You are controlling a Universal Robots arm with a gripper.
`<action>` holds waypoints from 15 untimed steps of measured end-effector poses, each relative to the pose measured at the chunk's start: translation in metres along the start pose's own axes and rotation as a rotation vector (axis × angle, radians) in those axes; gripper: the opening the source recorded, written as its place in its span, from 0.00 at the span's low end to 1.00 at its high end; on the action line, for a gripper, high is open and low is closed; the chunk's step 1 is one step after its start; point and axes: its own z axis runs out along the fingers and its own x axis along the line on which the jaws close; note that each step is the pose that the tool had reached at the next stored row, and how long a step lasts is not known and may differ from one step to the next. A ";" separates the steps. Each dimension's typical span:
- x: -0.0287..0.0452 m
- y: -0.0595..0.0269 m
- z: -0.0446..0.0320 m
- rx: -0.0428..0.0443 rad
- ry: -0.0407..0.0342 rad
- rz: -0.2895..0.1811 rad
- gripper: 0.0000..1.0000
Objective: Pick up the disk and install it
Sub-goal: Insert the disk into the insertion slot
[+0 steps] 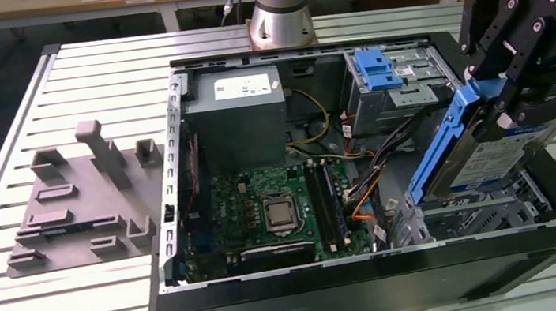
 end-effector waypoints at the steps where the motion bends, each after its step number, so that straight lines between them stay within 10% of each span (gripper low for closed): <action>1: 0.0000 -0.0005 0.0000 0.0000 0.0000 0.000 0.36; 15: 0.0000 -0.0075 0.0028 0.0000 -0.0001 0.000 0.36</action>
